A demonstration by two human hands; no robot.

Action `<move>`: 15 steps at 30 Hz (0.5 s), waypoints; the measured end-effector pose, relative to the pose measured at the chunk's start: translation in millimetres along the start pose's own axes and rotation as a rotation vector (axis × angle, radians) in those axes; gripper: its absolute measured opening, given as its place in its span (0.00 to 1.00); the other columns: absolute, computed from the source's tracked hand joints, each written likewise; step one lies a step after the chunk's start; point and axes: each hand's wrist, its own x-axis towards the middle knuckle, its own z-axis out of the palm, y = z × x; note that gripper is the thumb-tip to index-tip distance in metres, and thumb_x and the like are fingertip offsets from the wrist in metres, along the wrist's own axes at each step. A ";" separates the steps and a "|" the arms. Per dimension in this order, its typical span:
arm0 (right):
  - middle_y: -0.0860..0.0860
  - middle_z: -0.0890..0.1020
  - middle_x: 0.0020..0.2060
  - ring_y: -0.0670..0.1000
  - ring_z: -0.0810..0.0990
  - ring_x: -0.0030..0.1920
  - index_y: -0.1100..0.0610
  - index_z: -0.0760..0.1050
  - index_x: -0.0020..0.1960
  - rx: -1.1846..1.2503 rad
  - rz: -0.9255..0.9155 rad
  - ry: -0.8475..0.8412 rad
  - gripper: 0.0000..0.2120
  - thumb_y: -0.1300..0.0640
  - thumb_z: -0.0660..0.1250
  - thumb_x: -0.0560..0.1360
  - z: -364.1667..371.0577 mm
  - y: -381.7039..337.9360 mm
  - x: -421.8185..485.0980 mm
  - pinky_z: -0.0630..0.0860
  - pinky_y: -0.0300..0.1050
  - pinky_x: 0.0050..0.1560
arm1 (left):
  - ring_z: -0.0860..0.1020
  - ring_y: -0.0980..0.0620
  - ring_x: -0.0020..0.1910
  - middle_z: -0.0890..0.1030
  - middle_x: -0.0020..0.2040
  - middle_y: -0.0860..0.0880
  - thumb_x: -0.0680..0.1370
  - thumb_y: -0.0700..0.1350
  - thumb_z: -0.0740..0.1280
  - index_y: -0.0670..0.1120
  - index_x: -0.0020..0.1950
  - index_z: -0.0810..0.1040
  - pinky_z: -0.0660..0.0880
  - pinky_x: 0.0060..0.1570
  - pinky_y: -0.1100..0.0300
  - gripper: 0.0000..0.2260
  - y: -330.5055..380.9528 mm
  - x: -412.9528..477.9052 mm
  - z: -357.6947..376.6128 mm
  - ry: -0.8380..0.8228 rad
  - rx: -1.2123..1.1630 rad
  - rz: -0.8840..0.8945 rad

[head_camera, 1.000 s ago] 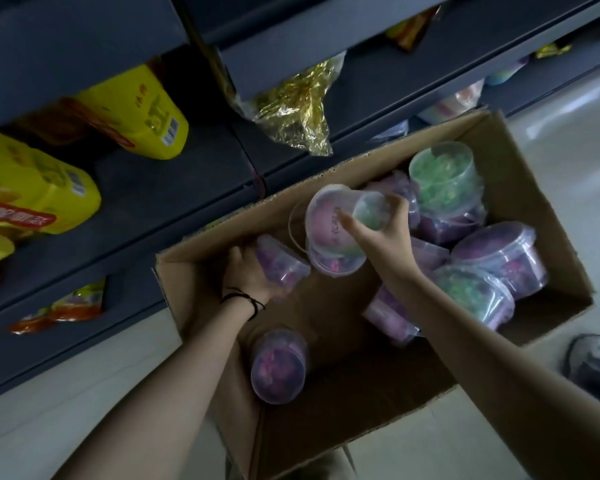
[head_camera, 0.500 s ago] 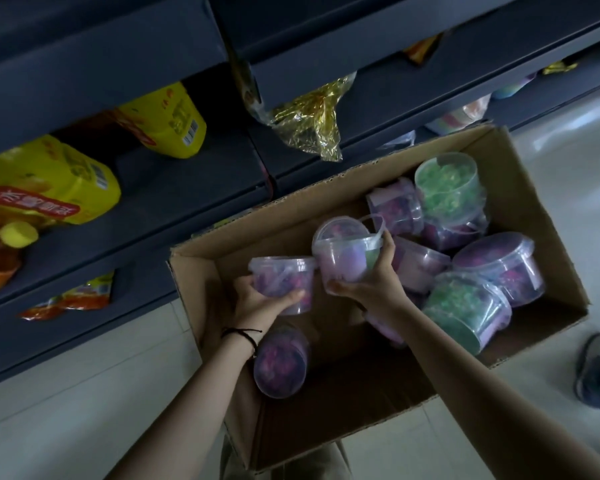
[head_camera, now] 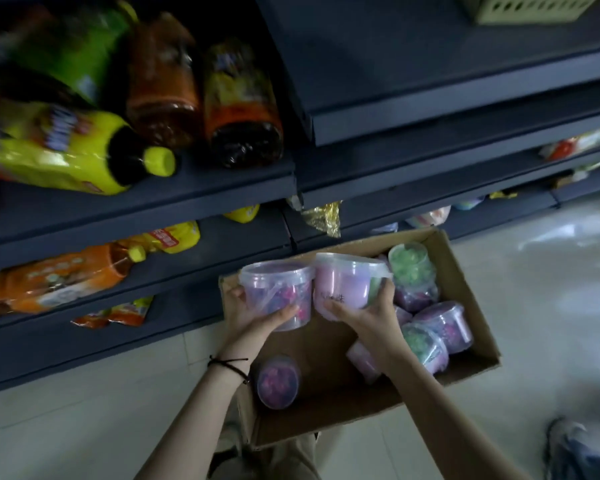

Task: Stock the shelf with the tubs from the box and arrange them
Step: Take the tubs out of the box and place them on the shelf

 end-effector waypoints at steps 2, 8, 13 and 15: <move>0.55 0.78 0.55 0.54 0.81 0.55 0.54 0.64 0.61 0.019 -0.050 0.001 0.43 0.48 0.82 0.53 4.7 -32.7 -18.5 0.81 0.55 0.53 | 0.74 0.54 0.60 0.71 0.62 0.48 0.51 0.54 0.81 0.49 0.60 0.65 0.75 0.58 0.52 0.42 28.3 -15.4 -10.3 0.012 -0.021 0.048; 0.53 0.79 0.52 0.52 0.81 0.52 0.57 0.66 0.62 -0.005 -0.247 -0.011 0.39 0.52 0.82 0.56 35.6 -127.2 -81.5 0.79 0.42 0.47 | 0.79 0.56 0.57 0.80 0.58 0.52 0.59 0.47 0.80 0.52 0.63 0.71 0.77 0.48 0.63 0.35 114.1 -76.9 -70.1 -0.114 -0.090 0.324; 0.53 0.80 0.51 0.52 0.82 0.50 0.49 0.68 0.59 -0.005 -0.385 -0.100 0.41 0.41 0.80 0.51 87.9 -180.3 -157.4 0.81 0.50 0.50 | 0.80 0.57 0.56 0.82 0.56 0.55 0.64 0.39 0.78 0.50 0.61 0.74 0.78 0.49 0.62 0.28 158.1 -137.6 -151.4 -0.084 -0.078 0.503; 0.51 0.80 0.50 0.48 0.81 0.48 0.50 0.68 0.59 -0.022 -0.450 -0.122 0.39 0.42 0.80 0.53 113.9 -197.6 -190.3 0.80 0.43 0.46 | 0.78 0.49 0.59 0.80 0.60 0.48 0.63 0.45 0.79 0.49 0.65 0.73 0.78 0.54 0.52 0.32 167.6 -164.8 -191.8 -0.044 -0.072 0.525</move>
